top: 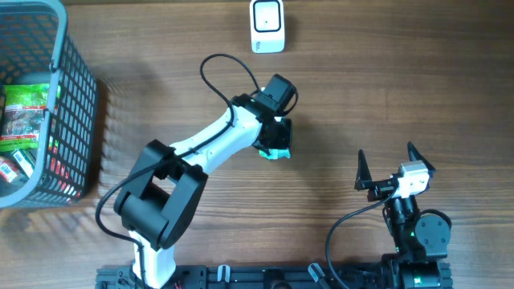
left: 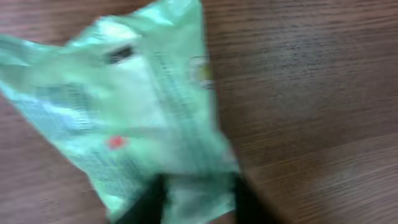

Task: Scan the item barcode
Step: 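Carry the pale green pack to table center and turn it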

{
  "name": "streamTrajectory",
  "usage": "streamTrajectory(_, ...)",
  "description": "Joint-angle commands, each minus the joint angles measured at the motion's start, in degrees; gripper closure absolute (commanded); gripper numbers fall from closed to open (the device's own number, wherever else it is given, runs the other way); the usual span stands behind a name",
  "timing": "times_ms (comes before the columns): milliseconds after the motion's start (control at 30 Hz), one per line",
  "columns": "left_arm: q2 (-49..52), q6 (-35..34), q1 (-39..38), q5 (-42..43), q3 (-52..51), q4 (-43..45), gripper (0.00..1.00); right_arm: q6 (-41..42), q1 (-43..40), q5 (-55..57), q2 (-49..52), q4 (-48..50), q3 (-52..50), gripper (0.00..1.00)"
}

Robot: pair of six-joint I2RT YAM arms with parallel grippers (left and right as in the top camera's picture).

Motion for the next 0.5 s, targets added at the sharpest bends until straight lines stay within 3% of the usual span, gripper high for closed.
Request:
streamTrajectory(0,3.19,0.39,1.40,-0.42,-1.03,-3.98,0.40,0.04,0.07,-0.09,-0.26,0.28,-0.07,0.00)
streamTrajectory(167,-5.14,1.86,5.81,-0.33,2.32,-6.03,0.26,0.04,0.07,-0.09,-0.26,0.28,-0.07,0.00)
streamTrajectory(233,-8.44,1.81,6.75,-0.33,2.32,-6.27,0.16,0.07,0.07,-0.09,-0.26,0.28,-0.07,0.00)
streamTrajectory(333,-10.38,1.62,7.08,-0.31,2.27,-8.57,0.16,0.04,0.07,-0.09,-0.26,0.28,-0.07,0.00)
streamTrajectory(367,-9.97,1.62,6.82,-0.31,1.95,-9.01,0.23,0.07,0.07,-0.09,-0.26,0.28,-0.07,0.00)
streamTrajectory(400,-9.70,1.64,6.47,-0.31,1.38,-9.07,0.43,0.04,0.07,-0.09,-0.26,0.28,-0.07,0.00)
streamTrajectory(433,-8.96,1.62,5.77,-0.33,0.00,-9.01,0.77,0.04,0.07,-0.09,-0.26,0.28,-0.07,0.00)
streamTrajectory(467,-8.39,1.62,5.33,-0.35,-0.85,-8.90,0.87,0.04,0.07,-0.09,-0.26,0.28,-0.07,0.00)
